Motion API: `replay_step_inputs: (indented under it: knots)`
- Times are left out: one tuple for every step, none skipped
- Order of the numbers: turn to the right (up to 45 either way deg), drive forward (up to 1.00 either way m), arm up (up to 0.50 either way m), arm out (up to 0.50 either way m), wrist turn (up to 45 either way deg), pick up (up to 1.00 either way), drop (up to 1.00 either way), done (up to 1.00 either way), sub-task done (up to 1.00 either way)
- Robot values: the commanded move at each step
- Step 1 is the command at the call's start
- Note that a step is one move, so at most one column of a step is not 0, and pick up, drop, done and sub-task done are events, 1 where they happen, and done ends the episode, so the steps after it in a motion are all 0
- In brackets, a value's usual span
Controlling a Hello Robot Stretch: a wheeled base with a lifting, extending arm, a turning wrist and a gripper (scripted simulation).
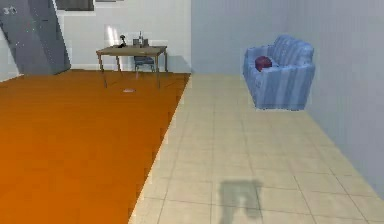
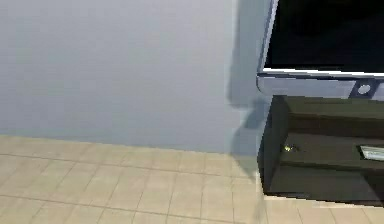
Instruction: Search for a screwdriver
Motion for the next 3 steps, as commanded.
replay_step_inputs:
  knots:
    - [0.0, 1.0, 0.0, 0.0, 0.0, 0.0, 0.0, 0.0, 0.0]
    - [0.0, 1.0, 0.0, 0.0, 0.0, 0.0, 0.0, 0.0, 0.0]
    - [0.0, 1.0, 0.0, 0.0, 0.0, 0.0, 0.0, 0.0, 0.0]
